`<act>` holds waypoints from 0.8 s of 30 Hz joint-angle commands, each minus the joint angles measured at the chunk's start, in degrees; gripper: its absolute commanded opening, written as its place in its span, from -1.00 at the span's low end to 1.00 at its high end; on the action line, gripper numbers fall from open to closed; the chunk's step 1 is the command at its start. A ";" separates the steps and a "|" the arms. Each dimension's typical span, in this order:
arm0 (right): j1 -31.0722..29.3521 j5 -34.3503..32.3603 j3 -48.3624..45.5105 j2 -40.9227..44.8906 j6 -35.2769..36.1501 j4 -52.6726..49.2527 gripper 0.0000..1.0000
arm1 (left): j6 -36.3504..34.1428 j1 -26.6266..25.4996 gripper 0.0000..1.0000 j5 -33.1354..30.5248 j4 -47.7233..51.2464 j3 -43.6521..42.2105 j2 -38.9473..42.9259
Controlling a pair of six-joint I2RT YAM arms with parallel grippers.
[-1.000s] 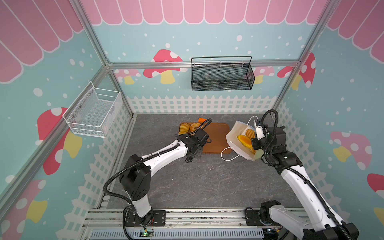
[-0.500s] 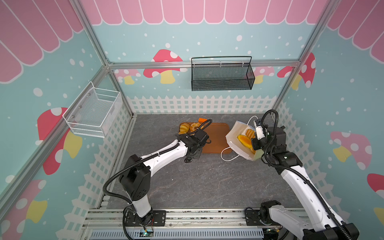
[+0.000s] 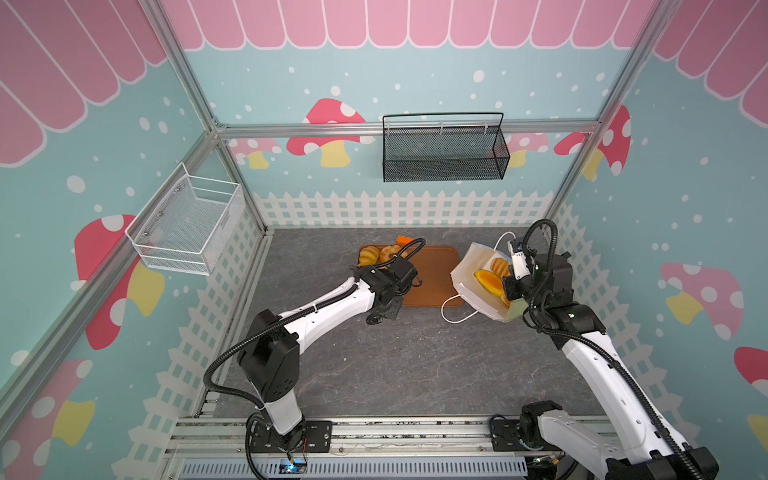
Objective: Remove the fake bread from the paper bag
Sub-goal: 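Lower the croissant onto the tray and open the tongs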
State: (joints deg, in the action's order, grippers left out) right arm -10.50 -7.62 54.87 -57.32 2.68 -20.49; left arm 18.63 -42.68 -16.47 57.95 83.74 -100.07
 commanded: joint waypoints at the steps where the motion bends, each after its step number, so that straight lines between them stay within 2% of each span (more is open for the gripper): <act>1: -0.07 0.59 0.59 0.80 -0.66 -0.35 -1.00 | -0.35 -0.22 -0.61 -0.35 0.58 2.36 0.47; 11: -0.11 0.67 1.51 0.36 -0.59 -0.63 -1.00 | -0.57 -0.22 -0.26 0.55 0.51 4.73 -0.46; 24: -0.09 0.43 3.63 -0.31 0.10 -2.20 -1.00 | -0.66 1.27 -0.15 3.43 0.40 6.75 -0.70</act>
State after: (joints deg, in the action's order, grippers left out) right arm -10.50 -7.07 57.17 -57.89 2.55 -22.28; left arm 17.76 -42.44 -14.44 58.48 88.07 -100.18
